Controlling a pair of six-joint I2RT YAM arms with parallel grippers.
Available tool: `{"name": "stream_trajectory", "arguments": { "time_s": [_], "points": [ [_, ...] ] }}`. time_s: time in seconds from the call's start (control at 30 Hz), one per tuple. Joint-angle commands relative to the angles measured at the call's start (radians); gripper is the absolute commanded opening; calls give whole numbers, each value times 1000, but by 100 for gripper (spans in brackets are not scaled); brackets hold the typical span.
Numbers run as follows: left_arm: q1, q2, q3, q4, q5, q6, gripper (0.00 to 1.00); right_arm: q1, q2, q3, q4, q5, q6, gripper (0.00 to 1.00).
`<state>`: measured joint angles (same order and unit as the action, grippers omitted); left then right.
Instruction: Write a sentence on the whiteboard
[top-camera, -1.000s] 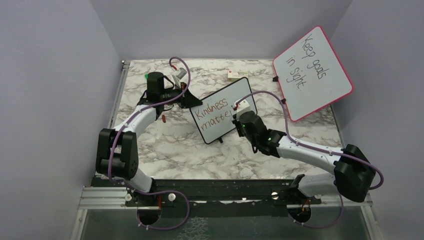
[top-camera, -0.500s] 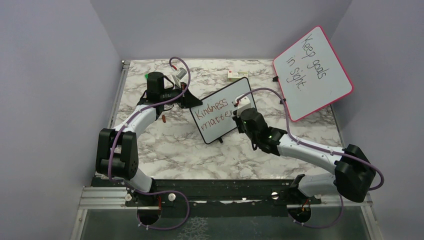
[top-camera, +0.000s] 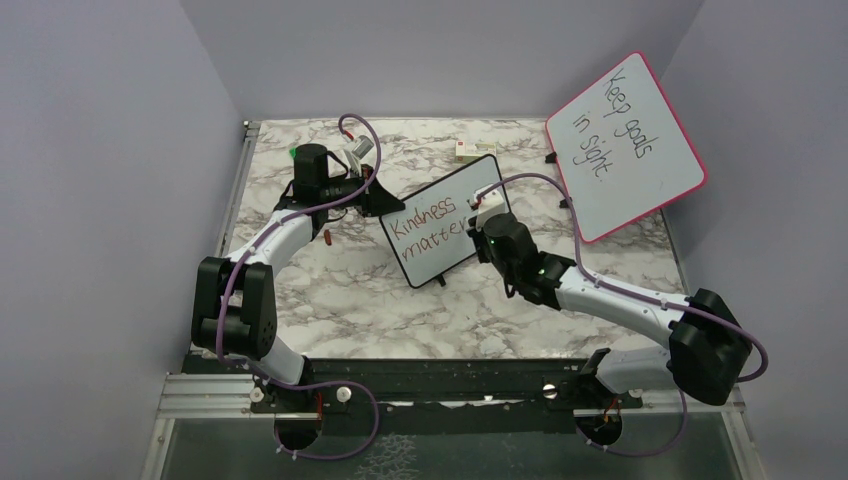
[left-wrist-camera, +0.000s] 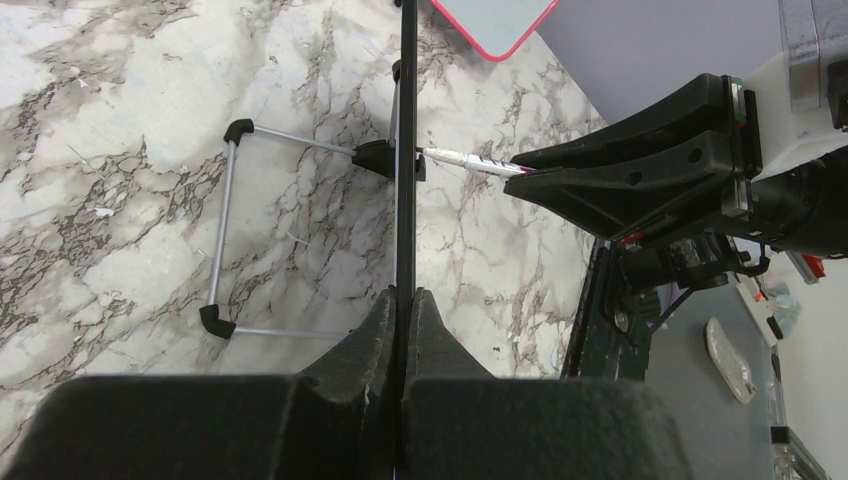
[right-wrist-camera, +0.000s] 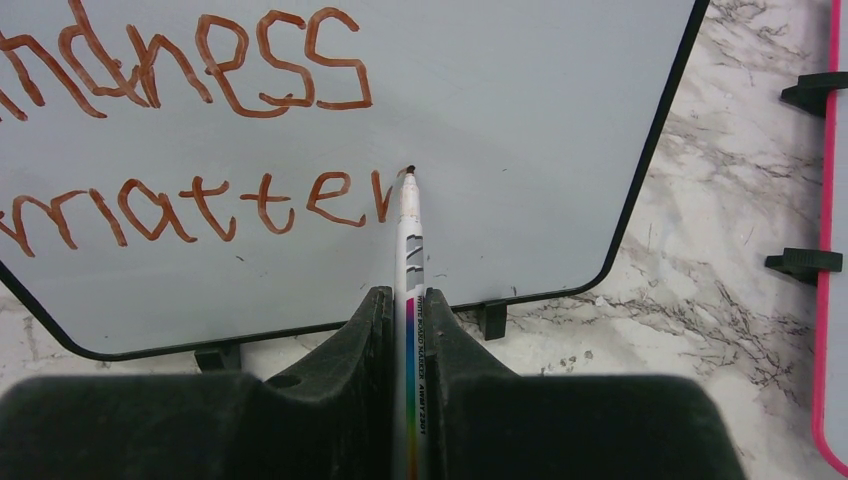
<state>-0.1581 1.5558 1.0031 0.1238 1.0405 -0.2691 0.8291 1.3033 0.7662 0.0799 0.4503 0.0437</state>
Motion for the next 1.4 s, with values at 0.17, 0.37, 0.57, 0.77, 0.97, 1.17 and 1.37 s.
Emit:
{"name": "stream_trajectory", "arguments": {
  "time_s": [0.17,0.37,0.57,0.77,0.97,1.17,1.37],
  "points": [
    [-1,0,-1,-72,-10,18,0,-9,-7,31,0,-61,-2,1],
    [-1,1,0,-72,-11,16,0,-9,-23,13,-29,-76,0,1],
    [-1,1,-1,-72,-10,18,0,-9,-30,5,-34,-93,1,1],
    [-1,0,-3,-72,-9,18,0,-9,-8,9,-51,-90,3,1],
    [-2,0,-1,-73,-8,18,0,-9,2,12,-68,-85,7,1],
    [-2,0,-1,-72,-7,18,0,-9,10,14,-73,-98,9,1],
    [-2,0,-1,-73,-8,17,0,-9,17,25,-71,-106,6,1]
  ]
}}
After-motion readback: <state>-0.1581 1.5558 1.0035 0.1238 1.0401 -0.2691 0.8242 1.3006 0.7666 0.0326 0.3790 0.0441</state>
